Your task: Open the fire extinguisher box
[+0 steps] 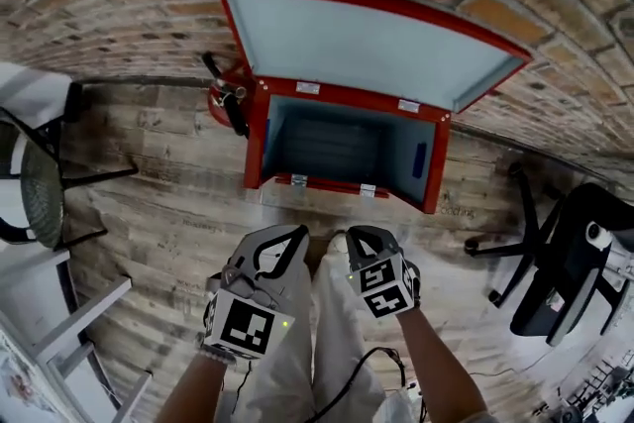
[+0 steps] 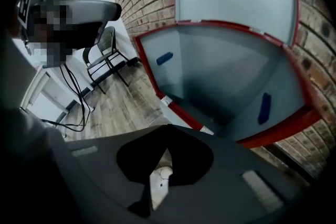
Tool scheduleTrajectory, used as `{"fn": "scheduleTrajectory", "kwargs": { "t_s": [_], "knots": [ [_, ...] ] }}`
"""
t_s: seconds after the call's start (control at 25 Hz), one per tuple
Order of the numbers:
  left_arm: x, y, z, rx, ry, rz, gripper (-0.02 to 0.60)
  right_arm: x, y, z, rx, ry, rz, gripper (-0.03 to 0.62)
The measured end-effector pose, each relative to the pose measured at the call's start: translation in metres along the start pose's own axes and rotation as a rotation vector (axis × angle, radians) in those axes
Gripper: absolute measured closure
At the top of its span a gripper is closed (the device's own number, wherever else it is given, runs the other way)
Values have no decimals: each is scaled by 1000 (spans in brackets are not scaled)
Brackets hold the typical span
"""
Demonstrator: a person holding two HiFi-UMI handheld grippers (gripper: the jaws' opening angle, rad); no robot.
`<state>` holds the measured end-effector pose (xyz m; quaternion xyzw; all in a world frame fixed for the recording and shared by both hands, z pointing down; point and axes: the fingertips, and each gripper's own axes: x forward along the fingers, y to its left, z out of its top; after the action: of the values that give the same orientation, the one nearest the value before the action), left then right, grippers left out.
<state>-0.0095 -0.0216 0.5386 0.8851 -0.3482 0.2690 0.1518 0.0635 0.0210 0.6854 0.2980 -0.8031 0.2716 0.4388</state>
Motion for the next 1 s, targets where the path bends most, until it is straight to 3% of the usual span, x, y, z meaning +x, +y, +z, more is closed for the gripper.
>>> {"fn": "scheduleTrajectory", "kwargs": {
  "t_s": [0.44,1.0],
  "knots": [
    [-58,7,116,13,-64,34,581,-138,-1,104,55,-232,-86,589],
    [-147,15,249,64,-191,99,581,-280,2,185,47,-416,-211,589]
  ]
}}
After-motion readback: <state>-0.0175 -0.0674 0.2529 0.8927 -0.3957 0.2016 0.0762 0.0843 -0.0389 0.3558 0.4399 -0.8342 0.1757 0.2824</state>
